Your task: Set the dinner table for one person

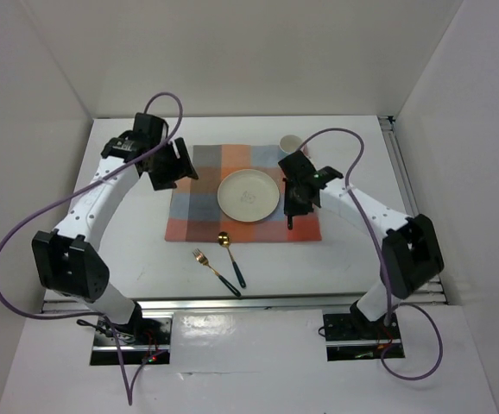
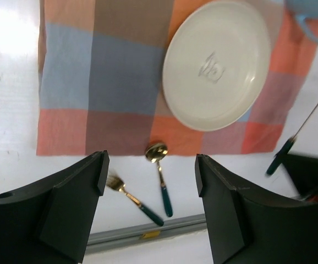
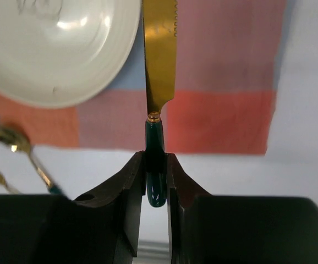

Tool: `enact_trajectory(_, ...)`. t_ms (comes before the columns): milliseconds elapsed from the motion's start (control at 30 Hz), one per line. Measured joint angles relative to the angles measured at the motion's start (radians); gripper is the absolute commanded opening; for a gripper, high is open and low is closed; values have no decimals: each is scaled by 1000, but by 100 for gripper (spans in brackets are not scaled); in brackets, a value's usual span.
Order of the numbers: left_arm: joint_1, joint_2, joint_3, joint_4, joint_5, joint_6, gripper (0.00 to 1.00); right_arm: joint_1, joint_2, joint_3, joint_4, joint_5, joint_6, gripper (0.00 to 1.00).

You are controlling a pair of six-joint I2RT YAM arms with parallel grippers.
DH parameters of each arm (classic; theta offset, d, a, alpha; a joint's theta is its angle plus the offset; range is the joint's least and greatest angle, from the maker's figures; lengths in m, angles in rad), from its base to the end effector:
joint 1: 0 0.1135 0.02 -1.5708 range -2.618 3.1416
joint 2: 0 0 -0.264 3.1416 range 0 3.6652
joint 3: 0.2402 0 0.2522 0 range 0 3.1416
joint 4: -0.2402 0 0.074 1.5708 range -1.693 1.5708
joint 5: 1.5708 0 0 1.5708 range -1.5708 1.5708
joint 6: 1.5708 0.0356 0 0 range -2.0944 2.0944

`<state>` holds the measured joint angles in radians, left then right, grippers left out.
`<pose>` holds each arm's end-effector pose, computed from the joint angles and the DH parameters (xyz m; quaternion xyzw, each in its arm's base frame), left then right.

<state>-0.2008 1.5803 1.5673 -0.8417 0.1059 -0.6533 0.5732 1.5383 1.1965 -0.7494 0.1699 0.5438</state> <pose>0.3325 -0.0715 0.3518 -0.1917 0.9156 -0.1901 0.2980 0.2660 0.1645 0.2550 0.0059 0.9681 0.0555 0.2444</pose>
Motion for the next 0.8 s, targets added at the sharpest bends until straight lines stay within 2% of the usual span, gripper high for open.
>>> enact_trajectory(167, -41, -91, -229, 4, 0, -2, 78, -94, 149, 58, 94, -22, -85, 0)
enact_trajectory(367, -91, -202, -436, 12, 3, -18, 78, -119, 256, 69, 154, -50, -140, 1)
enact_trajectory(433, -107, -225, -470, 15, 4, -34, 78, -120, 283, 70, 164, -55, -146, 12)
enact_trajectory(567, -127, -233, -488, 25, 3, -41, 78, -120, 312, 71, 170, -56, -152, 46)
enact_trajectory(633, -137, -233, -488, 29, 3, -55, 78, -120, 312, 71, 172, -55, -153, 58)
enact_trajectory(700, -145, -233, -489, 32, 0, -63, 78, -120, 309, 72, 173, -54, -156, 66)
enact_trajectory(800, -164, -235, -500, 39, -4, -85, 78, -119, 290, 71, 169, -53, -159, 67)
